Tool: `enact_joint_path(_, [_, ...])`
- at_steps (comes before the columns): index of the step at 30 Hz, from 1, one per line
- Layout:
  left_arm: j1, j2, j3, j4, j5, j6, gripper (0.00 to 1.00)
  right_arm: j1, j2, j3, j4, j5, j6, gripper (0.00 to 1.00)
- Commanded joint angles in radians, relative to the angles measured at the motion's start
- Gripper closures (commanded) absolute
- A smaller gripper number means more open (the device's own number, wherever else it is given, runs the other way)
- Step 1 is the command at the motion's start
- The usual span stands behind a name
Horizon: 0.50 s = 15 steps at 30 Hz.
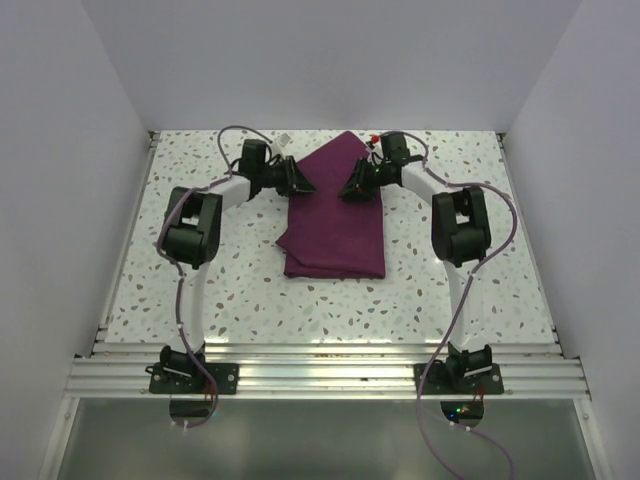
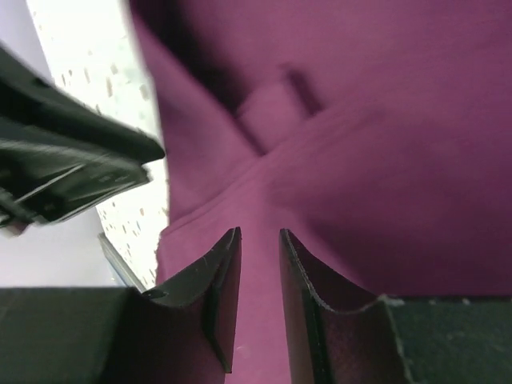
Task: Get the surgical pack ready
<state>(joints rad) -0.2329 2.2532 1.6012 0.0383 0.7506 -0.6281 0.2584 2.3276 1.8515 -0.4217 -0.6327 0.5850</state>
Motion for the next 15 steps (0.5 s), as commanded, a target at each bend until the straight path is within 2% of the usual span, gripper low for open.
enact_joint_path(1, [-0.014, 0.118, 0.120, 0.127, 0.089, -0.084, 0.75, -0.060, 0.021, 0.009, 0.104, -0.061, 0.067, 0.70])
enact_joint_path(8, [0.033, 0.259, 0.209, 0.054, 0.052, -0.119, 0.80, -0.163, 0.068, -0.043, 0.129, -0.062, 0.082, 0.70])
enact_joint_path(12, [0.049, 0.201, 0.194, 0.046, 0.070, -0.087, 0.80, -0.160, 0.064, 0.020, 0.144, -0.104, 0.081, 0.70])
enact_joint_path(15, [0.047, 0.131, 0.160, 0.142, 0.069, -0.125, 0.77, -0.162, 0.065, 0.070, 0.172, -0.094, 0.113, 0.70])
